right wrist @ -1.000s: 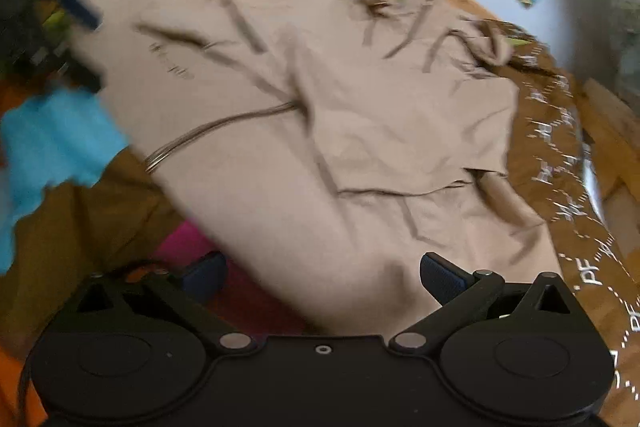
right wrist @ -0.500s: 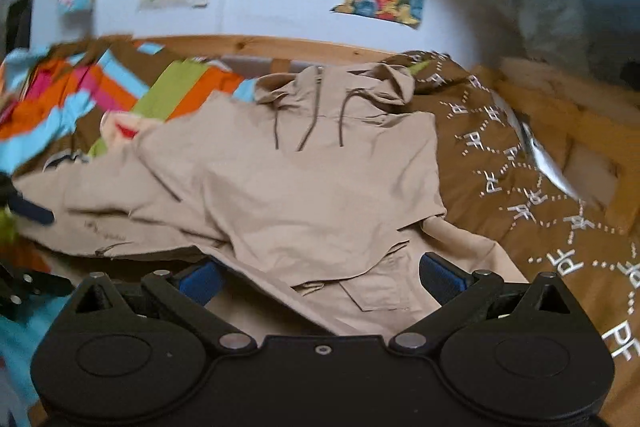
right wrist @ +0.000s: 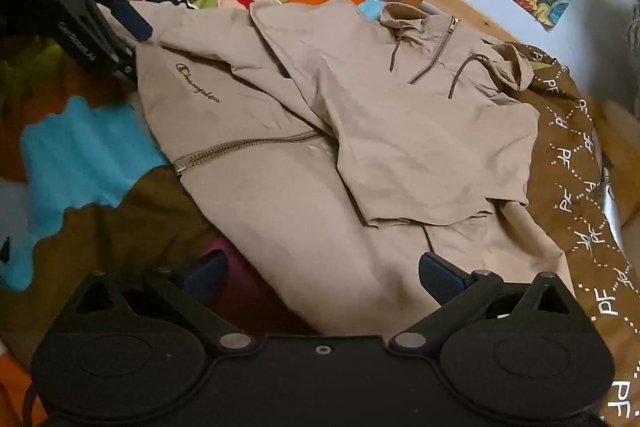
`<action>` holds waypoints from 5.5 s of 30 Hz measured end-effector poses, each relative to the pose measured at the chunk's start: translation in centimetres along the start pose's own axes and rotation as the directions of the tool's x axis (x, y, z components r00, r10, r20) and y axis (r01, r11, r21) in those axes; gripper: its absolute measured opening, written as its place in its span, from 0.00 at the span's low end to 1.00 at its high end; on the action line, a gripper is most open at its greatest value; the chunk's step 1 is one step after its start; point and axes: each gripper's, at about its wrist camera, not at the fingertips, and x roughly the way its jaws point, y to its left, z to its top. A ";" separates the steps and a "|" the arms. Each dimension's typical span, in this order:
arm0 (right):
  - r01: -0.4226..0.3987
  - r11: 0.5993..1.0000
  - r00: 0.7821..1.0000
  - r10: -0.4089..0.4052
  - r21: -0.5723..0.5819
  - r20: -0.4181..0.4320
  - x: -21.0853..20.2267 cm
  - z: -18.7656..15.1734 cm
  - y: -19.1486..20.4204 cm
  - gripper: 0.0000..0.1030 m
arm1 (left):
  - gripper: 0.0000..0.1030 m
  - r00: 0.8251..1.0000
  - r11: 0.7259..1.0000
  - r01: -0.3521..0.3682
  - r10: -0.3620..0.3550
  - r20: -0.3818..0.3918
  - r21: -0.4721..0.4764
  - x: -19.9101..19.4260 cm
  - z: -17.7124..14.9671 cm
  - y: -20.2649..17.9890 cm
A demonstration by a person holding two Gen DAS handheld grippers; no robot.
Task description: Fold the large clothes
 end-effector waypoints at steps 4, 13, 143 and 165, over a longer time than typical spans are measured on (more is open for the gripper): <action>0.090 0.995 0.995 -0.092 0.046 0.045 0.4 0.0 -0.8 0.96 | 0.87 0.997 0.997 0.072 -0.073 0.036 0.018 -1.0 -0.6 -0.3; 0.105 0.955 0.968 -0.162 0.276 0.191 -1.1 0.5 -4.1 0.89 | 0.81 0.996 0.972 -0.085 0.080 0.032 0.219 0.1 -1.4 -3.3; -0.016 0.990 0.970 0.048 -0.138 0.237 16.2 14.6 -19.0 0.54 | 0.22 0.844 0.798 0.534 -0.521 0.125 -0.280 24.3 22.3 9.6; -0.012 1.000 0.967 0.015 -0.014 0.253 19.2 23.1 -22.2 0.12 | 0.12 0.843 0.830 0.536 -0.515 0.157 -0.154 25.0 23.1 6.0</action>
